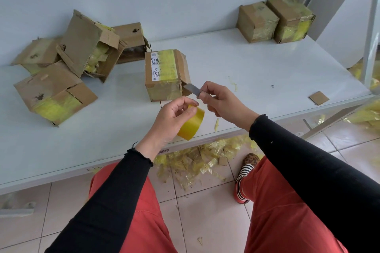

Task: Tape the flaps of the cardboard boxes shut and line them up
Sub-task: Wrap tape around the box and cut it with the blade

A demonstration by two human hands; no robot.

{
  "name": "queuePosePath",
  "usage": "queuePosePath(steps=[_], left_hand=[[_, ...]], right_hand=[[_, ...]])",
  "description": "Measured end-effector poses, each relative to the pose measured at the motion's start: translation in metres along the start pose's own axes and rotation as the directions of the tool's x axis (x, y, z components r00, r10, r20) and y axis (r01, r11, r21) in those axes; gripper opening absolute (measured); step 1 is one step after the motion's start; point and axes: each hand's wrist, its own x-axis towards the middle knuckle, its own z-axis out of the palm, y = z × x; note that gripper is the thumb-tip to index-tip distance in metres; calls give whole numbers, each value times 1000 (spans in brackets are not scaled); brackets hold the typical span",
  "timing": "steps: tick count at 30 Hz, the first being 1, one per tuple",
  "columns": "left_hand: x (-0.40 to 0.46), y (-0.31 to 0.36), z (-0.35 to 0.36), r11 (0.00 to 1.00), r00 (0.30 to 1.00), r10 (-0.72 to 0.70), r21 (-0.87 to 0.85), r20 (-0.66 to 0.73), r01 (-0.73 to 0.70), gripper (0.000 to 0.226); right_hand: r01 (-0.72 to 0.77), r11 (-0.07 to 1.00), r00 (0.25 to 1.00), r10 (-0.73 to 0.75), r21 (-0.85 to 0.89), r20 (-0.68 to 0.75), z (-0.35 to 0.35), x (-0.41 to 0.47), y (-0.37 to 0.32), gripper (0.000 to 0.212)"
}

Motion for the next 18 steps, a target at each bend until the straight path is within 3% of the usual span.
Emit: queuePosePath(steps=[3, 6, 9, 12, 14, 16, 18], left_hand=[[3, -1, 14, 996, 1000, -7, 93, 15, 5, 39], [9, 2, 34, 921, 996, 78, 380, 44, -89, 78], [18, 2, 63, 730, 954, 257, 616, 155, -297, 72], [21, -2, 86, 569, 918, 186, 724, 350, -391, 67], [23, -6, 86, 542, 894, 157, 720, 420, -434, 73], [24, -4, 74, 574, 891, 204, 688, 405, -444, 72], [24, 0, 50, 631, 906, 264, 651, 330, -421, 65]], right_hand=[[-38, 999, 993, 40, 21, -112, -7, -2, 6, 20], [-95, 994, 960, 106, 54, -258, -22, 1, 18, 15], [-182, 974, 897, 220, 133, -384, -49, 6, 34, 15], [-288, 953, 846, 297, 90, -442, -73, 13, 49, 24], [-358, 934, 844, 322, -4, -430, -82, 15, 56, 35], [-408, 874, 850, 259, -265, -458, -87, 17, 59, 48], [-410, 665, 871, 84, -624, -483, -83, 18, 55, 57]])
